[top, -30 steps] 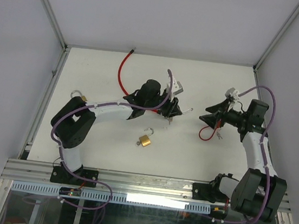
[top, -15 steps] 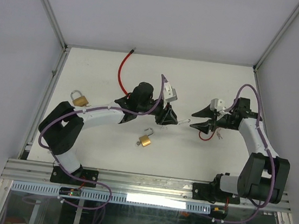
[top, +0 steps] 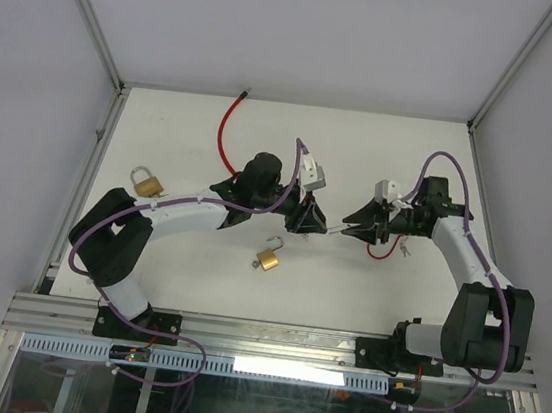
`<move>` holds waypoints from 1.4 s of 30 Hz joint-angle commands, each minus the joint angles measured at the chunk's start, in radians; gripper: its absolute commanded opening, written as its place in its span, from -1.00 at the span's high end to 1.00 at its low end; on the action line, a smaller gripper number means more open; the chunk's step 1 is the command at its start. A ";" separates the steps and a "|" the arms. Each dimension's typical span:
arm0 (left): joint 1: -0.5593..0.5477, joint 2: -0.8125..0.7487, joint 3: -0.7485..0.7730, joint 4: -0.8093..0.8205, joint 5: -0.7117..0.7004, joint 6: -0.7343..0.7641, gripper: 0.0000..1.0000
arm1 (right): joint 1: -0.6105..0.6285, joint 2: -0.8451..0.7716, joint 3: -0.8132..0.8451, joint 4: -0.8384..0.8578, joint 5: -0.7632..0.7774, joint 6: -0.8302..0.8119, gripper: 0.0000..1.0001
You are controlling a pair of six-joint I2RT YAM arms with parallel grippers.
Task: Lock with the key
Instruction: Lock the lock.
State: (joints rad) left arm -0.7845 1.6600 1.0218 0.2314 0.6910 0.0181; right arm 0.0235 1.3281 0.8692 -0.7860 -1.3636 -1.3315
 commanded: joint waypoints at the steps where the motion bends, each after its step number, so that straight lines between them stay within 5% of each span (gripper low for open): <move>1: -0.004 -0.051 0.009 0.048 0.048 0.016 0.95 | 0.015 -0.028 0.014 0.041 0.013 0.040 0.33; 7: -0.006 -0.055 0.010 0.048 0.054 0.010 0.95 | 0.021 -0.029 0.010 0.052 0.034 0.052 0.44; 12: -0.008 -0.052 0.013 0.048 0.057 0.002 0.94 | 0.030 -0.026 0.014 0.055 0.033 0.070 1.00; 15: -0.008 -0.062 0.009 0.054 0.045 -0.009 0.88 | 0.033 -0.023 0.017 0.037 0.030 0.086 1.00; 18: -0.005 -0.092 -0.014 0.063 -0.010 -0.018 0.38 | 0.035 -0.040 0.029 0.034 0.041 0.123 1.00; 21: 0.002 -0.158 -0.075 0.118 -0.096 -0.044 -0.21 | 0.038 -0.082 0.027 0.173 0.084 0.407 1.00; 26: 0.006 -0.331 -0.302 0.368 -0.235 -0.059 -0.59 | 0.047 -0.096 0.044 0.242 0.129 0.653 1.00; 31: 0.006 -0.428 -0.558 0.694 -0.255 -0.018 -0.72 | 0.079 -0.087 0.063 0.202 0.121 0.668 1.00; 42: 0.006 -0.370 -0.541 0.686 -0.127 -0.004 -0.53 | 0.124 -0.131 0.041 0.148 0.048 0.565 1.00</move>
State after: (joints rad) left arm -0.7837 1.2568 0.4400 0.8215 0.4988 -0.0109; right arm 0.1352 1.2396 0.8825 -0.6216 -1.2434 -0.7208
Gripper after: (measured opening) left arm 0.784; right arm 0.027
